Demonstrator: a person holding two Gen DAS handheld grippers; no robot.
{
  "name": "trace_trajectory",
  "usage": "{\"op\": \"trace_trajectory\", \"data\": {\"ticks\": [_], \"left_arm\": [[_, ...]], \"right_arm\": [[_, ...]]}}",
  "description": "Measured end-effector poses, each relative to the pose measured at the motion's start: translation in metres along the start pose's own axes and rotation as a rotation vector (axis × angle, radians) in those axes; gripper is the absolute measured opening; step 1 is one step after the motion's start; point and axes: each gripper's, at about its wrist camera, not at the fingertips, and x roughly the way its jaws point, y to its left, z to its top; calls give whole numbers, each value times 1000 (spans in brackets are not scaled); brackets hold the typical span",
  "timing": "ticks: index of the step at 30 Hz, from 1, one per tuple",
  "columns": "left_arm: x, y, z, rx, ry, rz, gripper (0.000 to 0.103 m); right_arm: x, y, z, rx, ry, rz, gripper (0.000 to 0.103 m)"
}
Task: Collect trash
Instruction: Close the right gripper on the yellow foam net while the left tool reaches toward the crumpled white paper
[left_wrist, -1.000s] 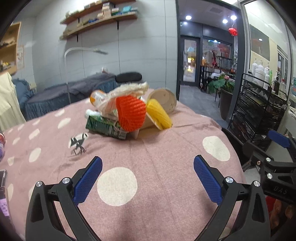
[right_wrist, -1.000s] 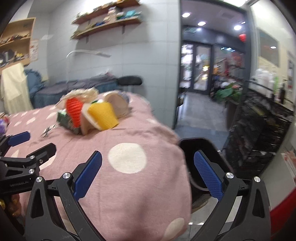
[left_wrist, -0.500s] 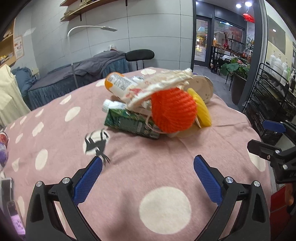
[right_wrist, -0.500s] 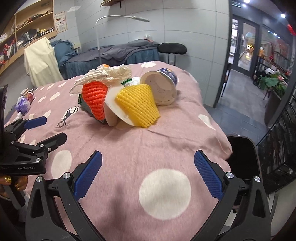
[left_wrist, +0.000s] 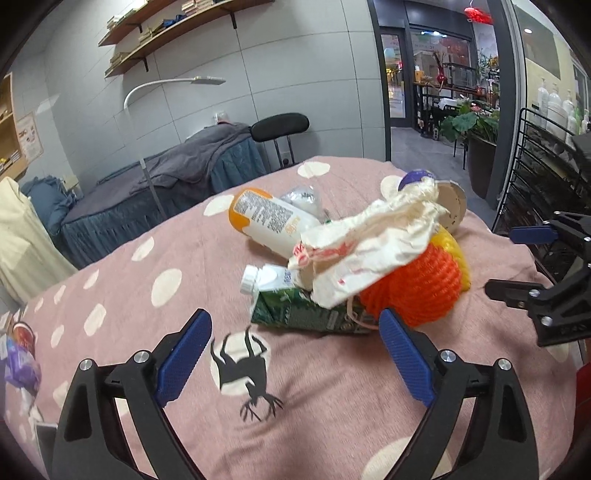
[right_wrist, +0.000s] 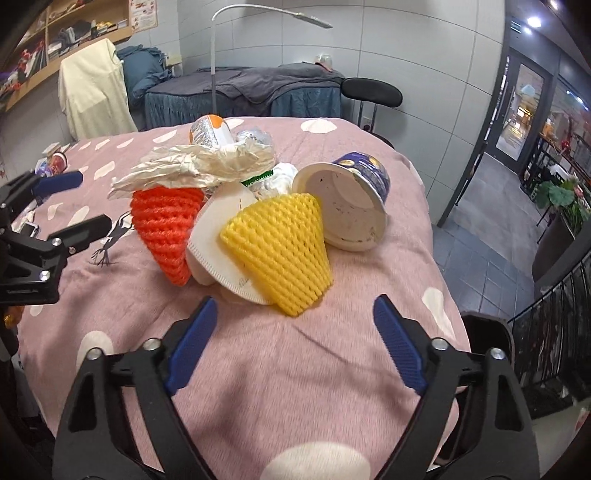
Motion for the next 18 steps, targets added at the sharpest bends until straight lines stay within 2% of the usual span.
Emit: {"op": "trace_trajectory", "data": {"ticks": [2, 5, 9, 15, 18], "left_arm": [[0, -1, 1, 25, -23, 12, 90], [3, -5, 1, 58, -18, 9, 91], [11, -4, 2, 59, 6, -30, 91], [13, -4, 7, 103, -20, -34, 91], [12, -12, 12, 169, -45, -29, 89]], "right_arm": [[11, 1, 8, -17, 15, 3, 83], [28, 2, 19, -37, 42, 15, 81], [47, 4, 29, -43, 81, 42, 65], [46, 1, 29, -16, 83, 89, 29], [42, 4, 28, -18, 75, 94, 23]]}}
